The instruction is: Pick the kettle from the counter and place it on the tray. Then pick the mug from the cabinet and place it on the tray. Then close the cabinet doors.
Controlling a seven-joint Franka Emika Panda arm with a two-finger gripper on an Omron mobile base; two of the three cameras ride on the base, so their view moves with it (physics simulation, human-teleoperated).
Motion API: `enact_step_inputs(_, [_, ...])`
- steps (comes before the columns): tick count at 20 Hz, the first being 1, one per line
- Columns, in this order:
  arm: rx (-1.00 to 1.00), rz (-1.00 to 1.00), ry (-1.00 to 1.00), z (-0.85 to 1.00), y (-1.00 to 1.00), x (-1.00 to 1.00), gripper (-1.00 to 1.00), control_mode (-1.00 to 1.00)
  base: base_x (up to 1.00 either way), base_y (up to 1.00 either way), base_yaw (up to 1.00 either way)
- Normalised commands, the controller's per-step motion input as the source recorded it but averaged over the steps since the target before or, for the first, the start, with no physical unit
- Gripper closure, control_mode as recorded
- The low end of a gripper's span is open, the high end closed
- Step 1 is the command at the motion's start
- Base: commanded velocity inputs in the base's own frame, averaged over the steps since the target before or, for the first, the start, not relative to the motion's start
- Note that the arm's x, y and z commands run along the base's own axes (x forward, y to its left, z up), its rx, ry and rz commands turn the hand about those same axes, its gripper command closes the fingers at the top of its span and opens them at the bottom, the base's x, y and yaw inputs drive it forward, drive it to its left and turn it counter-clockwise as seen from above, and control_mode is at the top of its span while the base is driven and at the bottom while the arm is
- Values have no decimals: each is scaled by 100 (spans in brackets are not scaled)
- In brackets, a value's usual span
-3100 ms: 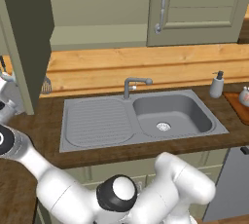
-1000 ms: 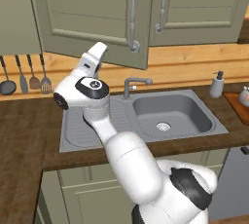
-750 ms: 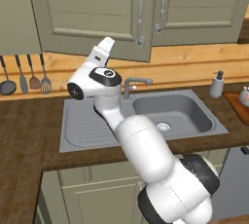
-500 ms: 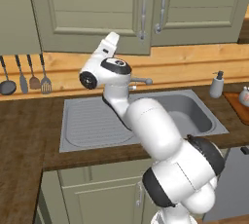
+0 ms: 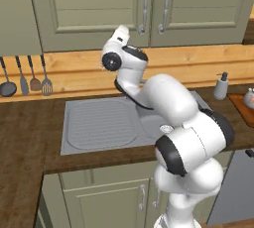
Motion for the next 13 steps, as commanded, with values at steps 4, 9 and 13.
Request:
enact_step_inputs(4, [5,18,17,0,-37,74,-100,-100,0,0,0])
enact_step_inputs(9, [5,10,15,-4,-20,62,-100,-100,0,0,0])
enact_step_inputs(13, [2,2,6,-6,-8,19,-100,-100,0,0,0])
